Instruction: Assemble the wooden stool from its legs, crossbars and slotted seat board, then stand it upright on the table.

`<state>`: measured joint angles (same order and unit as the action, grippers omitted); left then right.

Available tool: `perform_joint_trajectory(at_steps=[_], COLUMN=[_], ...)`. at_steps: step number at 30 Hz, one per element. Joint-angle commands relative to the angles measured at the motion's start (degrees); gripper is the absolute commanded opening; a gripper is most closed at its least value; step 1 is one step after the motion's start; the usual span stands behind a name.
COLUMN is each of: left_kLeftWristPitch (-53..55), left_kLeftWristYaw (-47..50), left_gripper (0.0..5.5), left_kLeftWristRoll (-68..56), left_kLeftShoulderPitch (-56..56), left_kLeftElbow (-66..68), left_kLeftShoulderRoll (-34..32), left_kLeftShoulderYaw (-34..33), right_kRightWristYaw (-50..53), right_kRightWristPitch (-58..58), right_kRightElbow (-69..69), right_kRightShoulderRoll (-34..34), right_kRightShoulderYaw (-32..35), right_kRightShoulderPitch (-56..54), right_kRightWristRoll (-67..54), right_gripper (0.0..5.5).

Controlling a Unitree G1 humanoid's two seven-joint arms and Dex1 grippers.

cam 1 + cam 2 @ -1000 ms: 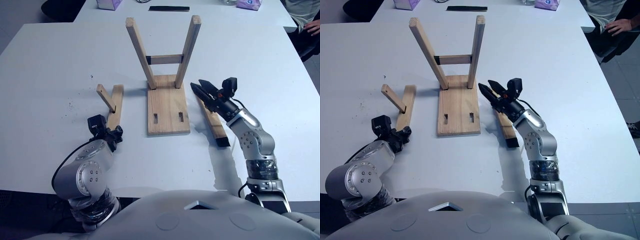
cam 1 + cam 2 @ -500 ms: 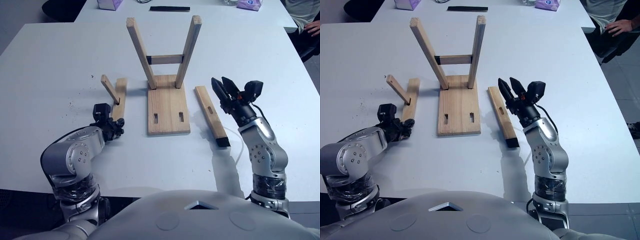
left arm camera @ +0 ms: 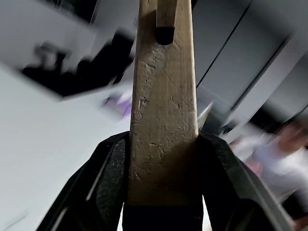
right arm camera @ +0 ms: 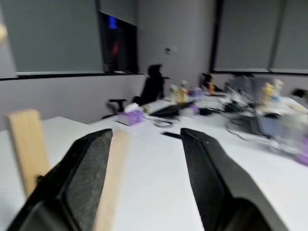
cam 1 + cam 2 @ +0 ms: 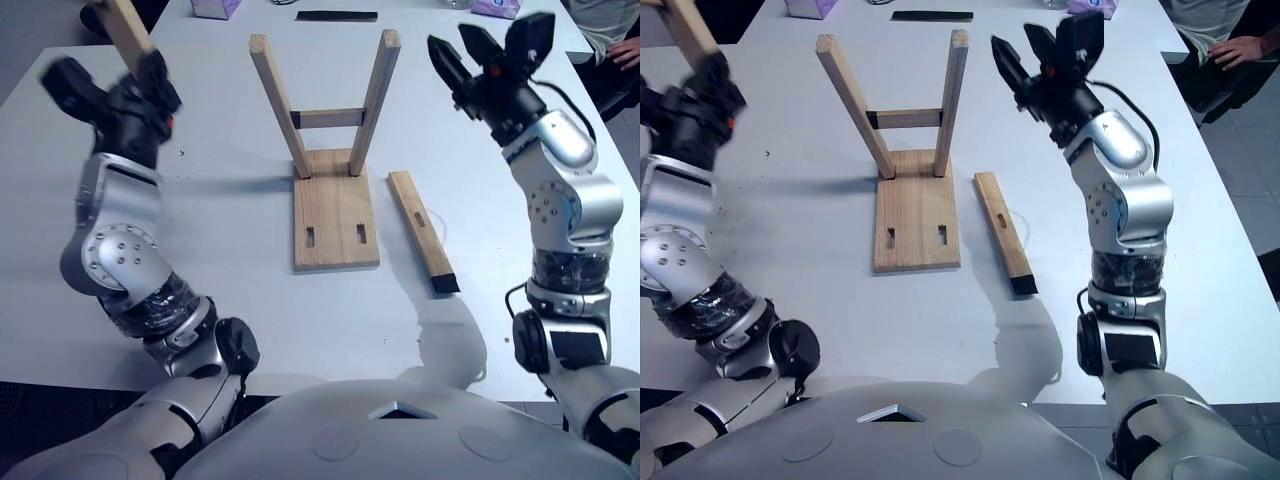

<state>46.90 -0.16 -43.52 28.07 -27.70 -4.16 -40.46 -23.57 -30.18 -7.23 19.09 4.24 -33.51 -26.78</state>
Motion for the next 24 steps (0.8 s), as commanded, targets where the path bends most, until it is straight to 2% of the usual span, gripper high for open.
perform_joint_trajectory(at_steps=[1, 3, 5, 8, 13, 17, 24], left_kLeftWristPitch=[0.32, 2.42, 4.48, 4.92, 0.39, -2.87, -5.39], left_kLeftWristYaw=[-10.73, -18.14, -27.47, -40.11, -54.86, -59.70, -62.41], left_gripper=[2.02, 2.02, 2.02, 2.02, 2.02, 2.02, 2.02], left_kLeftWristRoll=[-20.69, -26.58, -28.62, -25.80, -18.76, -14.43, -12.76], left_kLeftShoulderPitch=[3.81, 2.33, -0.46, -4.26, -6.86, -8.80, -9.07], left_kLeftElbow=[-2.37, -2.07, -1.51, 1.11, 4.59, 5.15, 6.96], left_kLeftShoulderRoll=[-4.61, -8.07, -12.34, -19.05, -25.11, -26.93, -28.59], left_kLeftShoulderYaw=[1.13, 3.78, 7.85, 14.43, 22.98, 27.45, 29.12], right_kRightWristYaw=[-7.46, -12.97, -18.92, -27.51, -31.88, -36.30, -43.99], right_kRightWristPitch=[-10.97, -15.63, -19.40, -24.33, -28.46, -30.65, -29.32], right_kRightElbow=[3.72, 5.00, 5.51, 6.08, 11.81, 11.61, 9.01], right_kRightShoulderRoll=[0.35, 1.83, 3.85, 7.26, 10.84, 12.42, 15.75], right_kRightShoulderYaw=[4.72, 6.08, 6.84, 8.11, 6.99, 4.45, 0.77], right_kRightShoulderPitch=[-9.95, -12.45, -14.12, -16.36, -20.85, -22.78, -22.81], right_kRightWristRoll=[-14.07, -20.52, -25.76, -32.58, -33.17, -32.81, -30.20], right_gripper=[2.62, 2.62, 2.86, 3.47, 4.11, 4.11, 4.11])
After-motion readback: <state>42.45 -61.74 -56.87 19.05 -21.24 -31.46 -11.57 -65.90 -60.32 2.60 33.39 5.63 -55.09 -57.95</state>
